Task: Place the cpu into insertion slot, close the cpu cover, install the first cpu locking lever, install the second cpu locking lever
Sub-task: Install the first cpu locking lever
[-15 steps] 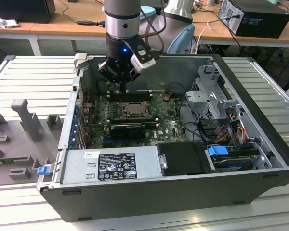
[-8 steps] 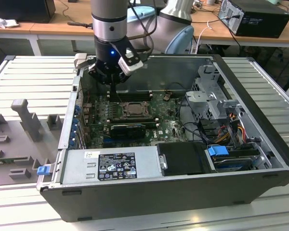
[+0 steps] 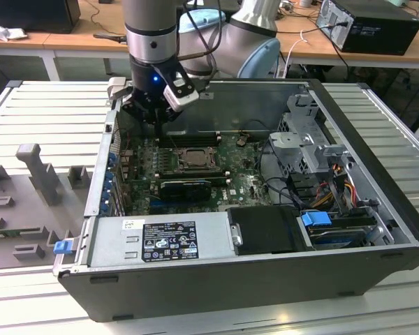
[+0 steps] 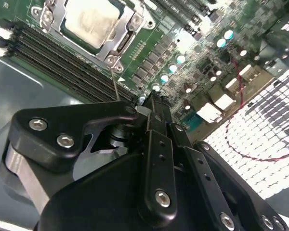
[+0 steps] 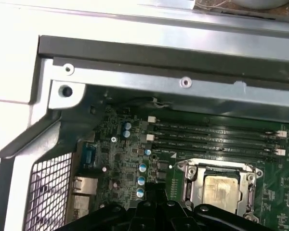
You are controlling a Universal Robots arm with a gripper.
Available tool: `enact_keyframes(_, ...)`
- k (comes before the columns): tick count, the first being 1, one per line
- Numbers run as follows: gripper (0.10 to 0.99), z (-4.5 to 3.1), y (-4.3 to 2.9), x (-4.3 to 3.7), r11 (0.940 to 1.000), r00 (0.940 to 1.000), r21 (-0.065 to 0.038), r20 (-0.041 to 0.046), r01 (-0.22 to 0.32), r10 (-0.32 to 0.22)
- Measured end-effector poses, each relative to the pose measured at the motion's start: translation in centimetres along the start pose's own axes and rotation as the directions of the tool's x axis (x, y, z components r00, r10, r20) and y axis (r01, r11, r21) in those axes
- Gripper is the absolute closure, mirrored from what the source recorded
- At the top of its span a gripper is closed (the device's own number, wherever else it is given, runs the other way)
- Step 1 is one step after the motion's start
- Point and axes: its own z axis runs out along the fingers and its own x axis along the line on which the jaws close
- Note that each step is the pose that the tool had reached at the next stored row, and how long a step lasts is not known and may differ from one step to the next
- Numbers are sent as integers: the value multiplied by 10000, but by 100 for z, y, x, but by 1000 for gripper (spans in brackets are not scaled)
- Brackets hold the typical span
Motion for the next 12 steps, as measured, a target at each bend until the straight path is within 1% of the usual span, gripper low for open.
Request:
enact_keyframes(3,980,21,68,-7,10000,10000,1,0,-13,13)
enact_keyframes(5,980,43,136,-14,10000,10000,0,1,-28,28)
enact_keyframes(7,980,54,148,-37,10000,10000,-1,1,-25,25)
enact_keyframes(10,980,70,143,-123,10000,10000,-1,0,-26,26)
enact_keyframes(11,980,76,136,-203,10000,10000,-2,2,-30,30)
enact_keyframes(12,980,78,132,-241,10000,10000,-1,1,-31,31)
